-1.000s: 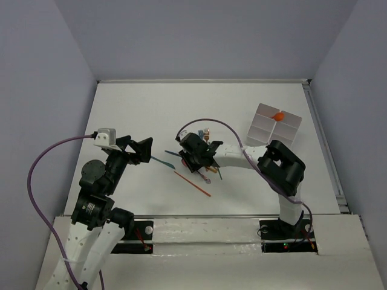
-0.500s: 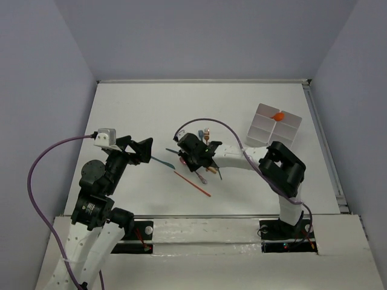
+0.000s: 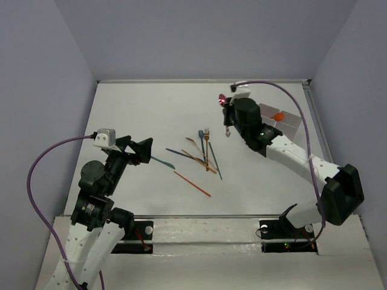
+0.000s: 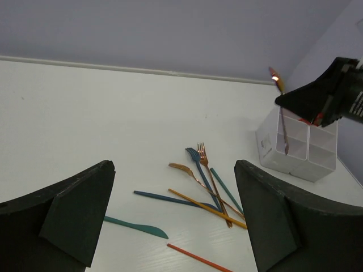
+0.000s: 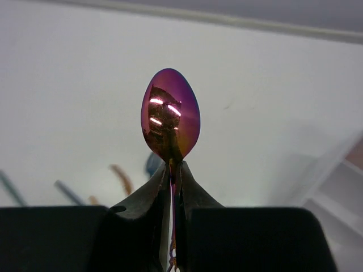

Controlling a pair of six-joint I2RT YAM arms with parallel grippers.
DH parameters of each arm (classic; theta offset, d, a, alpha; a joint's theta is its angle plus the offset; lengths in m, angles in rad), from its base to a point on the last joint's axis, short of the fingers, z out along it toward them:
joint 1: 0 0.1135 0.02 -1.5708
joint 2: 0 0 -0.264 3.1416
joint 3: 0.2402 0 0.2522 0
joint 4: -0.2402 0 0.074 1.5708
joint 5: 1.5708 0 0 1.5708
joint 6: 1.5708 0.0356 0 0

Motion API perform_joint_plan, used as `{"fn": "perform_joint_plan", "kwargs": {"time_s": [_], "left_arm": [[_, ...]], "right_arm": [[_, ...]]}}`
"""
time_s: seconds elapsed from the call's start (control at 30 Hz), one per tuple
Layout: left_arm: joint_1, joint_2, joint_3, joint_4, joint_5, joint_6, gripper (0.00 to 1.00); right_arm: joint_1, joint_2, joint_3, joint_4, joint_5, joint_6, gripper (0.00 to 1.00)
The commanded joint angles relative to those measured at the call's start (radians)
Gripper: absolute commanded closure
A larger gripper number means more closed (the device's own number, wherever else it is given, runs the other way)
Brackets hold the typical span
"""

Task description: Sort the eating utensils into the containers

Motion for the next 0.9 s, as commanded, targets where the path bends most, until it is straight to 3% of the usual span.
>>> {"fn": "perform_joint_plan", "kwargs": {"time_s": [0.0, 0.13, 0.33, 0.87], "left_arm": [[0.004, -0.013, 0.036, 0.043, 0.015, 0.006, 0.01], [-0.005, -0.010, 0.036, 0.044, 0.019, 0.008, 0.01], [-0.015, -0.007, 0.037, 0.044, 0.019, 0.011, 0.01], [-0.015, 0.027, 0.042, 0.047, 0.015, 0.019, 0.01]], "right_arm": [[-0.180, -0.121, -0.093, 0.339, 0.185, -0.051, 0.93], [-0.352, -0.098, -0.122, 0.497, 0.244, -0.071, 0.93], [-0.498, 0.031, -0.096, 0.719, 0.241, -0.118, 0.93], [-0.531, 0.203, -0.216, 1.005, 0.219, -0.132, 0.93]]}}
